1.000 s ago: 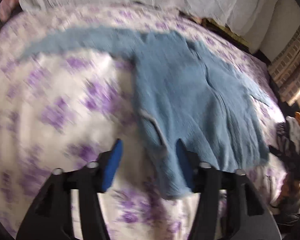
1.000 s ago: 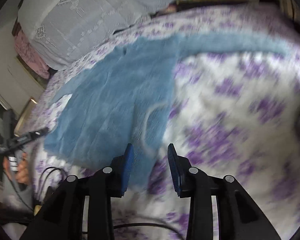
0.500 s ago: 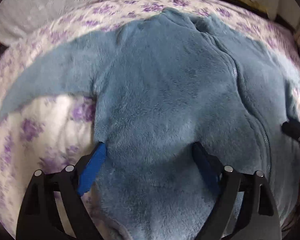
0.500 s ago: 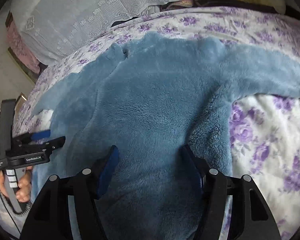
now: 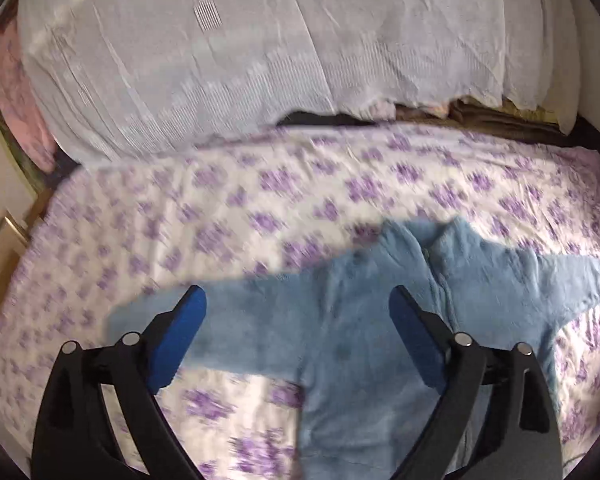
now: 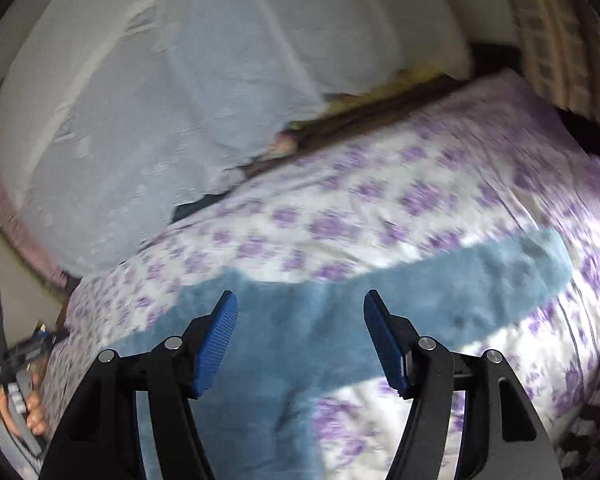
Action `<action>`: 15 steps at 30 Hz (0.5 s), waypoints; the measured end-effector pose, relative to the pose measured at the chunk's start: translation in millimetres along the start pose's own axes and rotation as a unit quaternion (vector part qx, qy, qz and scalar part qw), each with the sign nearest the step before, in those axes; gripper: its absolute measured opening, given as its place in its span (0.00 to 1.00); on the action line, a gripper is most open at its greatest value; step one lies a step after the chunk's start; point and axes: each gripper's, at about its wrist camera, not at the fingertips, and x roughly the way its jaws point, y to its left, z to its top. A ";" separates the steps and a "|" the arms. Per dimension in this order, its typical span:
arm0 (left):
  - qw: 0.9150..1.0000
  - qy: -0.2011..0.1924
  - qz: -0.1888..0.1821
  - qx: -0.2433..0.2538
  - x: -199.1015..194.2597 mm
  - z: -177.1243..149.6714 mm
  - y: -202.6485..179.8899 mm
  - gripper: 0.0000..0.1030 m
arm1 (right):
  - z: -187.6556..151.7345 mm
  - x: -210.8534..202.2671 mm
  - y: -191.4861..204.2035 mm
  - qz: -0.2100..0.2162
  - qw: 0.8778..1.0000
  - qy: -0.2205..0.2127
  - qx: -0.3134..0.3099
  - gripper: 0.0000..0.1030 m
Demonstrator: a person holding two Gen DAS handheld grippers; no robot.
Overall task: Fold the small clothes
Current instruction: 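Grasp a sleeve cuff with the right tool and lift it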
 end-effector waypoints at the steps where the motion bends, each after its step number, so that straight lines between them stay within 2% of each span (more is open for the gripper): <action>1: 1.000 0.009 -0.009 -0.010 17.9 -19.5 -2.2 0.87 | -10.0 6.3 -17.6 -0.014 1.000 0.005 0.020 0.64; 4: 0.999 0.039 -0.031 -0.020 58.0 -57.5 -11.5 0.87 | -41.0 20.7 -75.1 -0.055 0.993 0.009 0.103 0.61; 6: 0.997 0.070 -0.036 -0.014 88.4 -73.2 -24.2 0.87 | -57.1 26.4 -99.0 -0.069 0.987 0.013 0.142 0.54; 7: 0.995 0.092 -0.033 -0.002 106.6 -79.7 -34.1 0.87 | -61.5 29.6 -109.6 -0.075 0.985 0.012 0.158 0.52; 8: 0.994 0.107 -0.023 0.011 121.4 -85.3 -43.2 0.87 | -61.9 32.1 -118.1 -0.075 0.982 0.008 0.172 0.46; 9: 0.992 0.120 -0.003 0.027 136.8 -90.3 -53.1 0.94 | -60.4 33.6 -125.7 -0.071 0.979 0.003 0.189 0.43; 10: 0.993 0.114 0.016 0.029 145.1 -93.2 -58.6 0.96 | -58.9 33.9 -131.7 -0.069 0.976 -0.001 0.205 0.41; 11: 0.994 0.104 0.015 0.020 144.0 -92.7 -58.3 0.96 | -56.3 32.9 -138.0 -0.074 0.972 -0.008 0.221 0.38; 13: 0.994 0.113 0.010 0.001 141.7 -84.1 -55.9 0.96 | -48.0 33.9 -150.3 -0.093 0.964 -0.028 0.249 0.37; 15: 0.996 0.092 -0.006 -0.015 129.1 -72.1 -55.5 0.95 | -43.1 33.9 -166.7 -0.105 0.949 -0.051 0.292 0.37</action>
